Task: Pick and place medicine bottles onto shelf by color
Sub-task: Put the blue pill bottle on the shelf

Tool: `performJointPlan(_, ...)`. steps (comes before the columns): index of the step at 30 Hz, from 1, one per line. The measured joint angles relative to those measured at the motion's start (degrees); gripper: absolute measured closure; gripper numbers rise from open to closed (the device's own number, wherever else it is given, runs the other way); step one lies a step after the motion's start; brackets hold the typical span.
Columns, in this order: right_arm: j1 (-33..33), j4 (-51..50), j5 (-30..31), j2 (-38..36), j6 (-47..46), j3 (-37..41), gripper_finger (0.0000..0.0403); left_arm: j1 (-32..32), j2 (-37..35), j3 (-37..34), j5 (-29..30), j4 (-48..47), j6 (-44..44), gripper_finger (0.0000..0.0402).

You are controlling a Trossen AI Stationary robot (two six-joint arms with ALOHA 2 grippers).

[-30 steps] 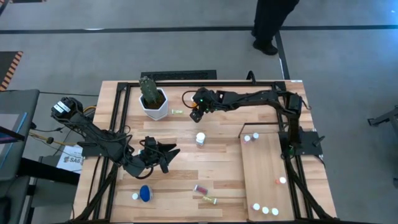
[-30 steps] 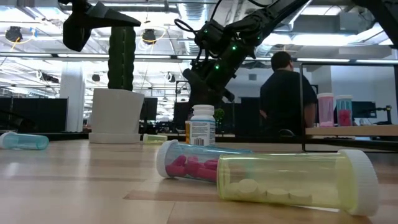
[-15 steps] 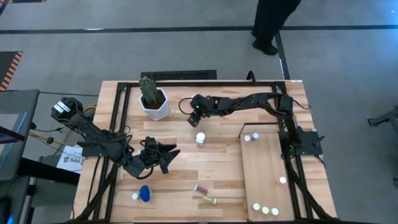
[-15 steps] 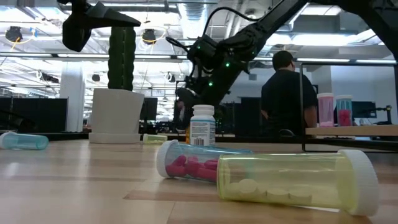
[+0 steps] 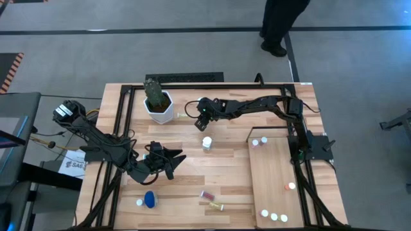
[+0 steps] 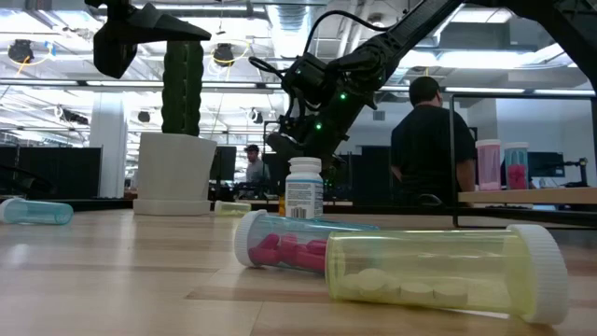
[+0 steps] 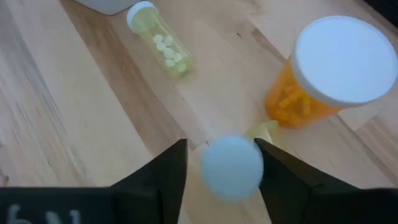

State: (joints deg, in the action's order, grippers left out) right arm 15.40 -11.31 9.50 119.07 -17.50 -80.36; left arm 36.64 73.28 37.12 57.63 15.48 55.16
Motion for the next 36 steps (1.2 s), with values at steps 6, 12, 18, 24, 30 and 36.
performJointPlan(6,0.0,-0.7,-0.4,0.0,0.2,0.0,0.026,0.0,0.0,0.0,0.1,-0.2,0.0,0.0219)
performJointPlan(12,-0.4,-3.4,-0.4,-1.1,1.4,0.0,0.0282,0.0,0.0,0.0,0.1,-0.2,0.0,0.0219)
performJointPlan(18,-2.0,-8.9,-0.7,-6.5,4.3,0.0,0.0266,0.0,0.0,0.0,0.1,-0.3,0.0,0.0219)
performJointPlan(24,-6.0,-17.3,-4.1,-15.3,8.3,0.0,0.0272,0.0,0.0,0.0,0.2,-0.8,0.0,0.0219)
performJointPlan(30,-13.8,-26.8,-7.9,-24.5,12.8,0.0,0.0272,0.0,0.0,0.0,0.8,-1.3,-0.9,0.0219)
performJointPlan(36,-24.5,-36.6,-8.0,-33.4,15.5,1.9,0.0269,0.0,0.0,0.0,1.6,-2.0,-0.9,0.0219)
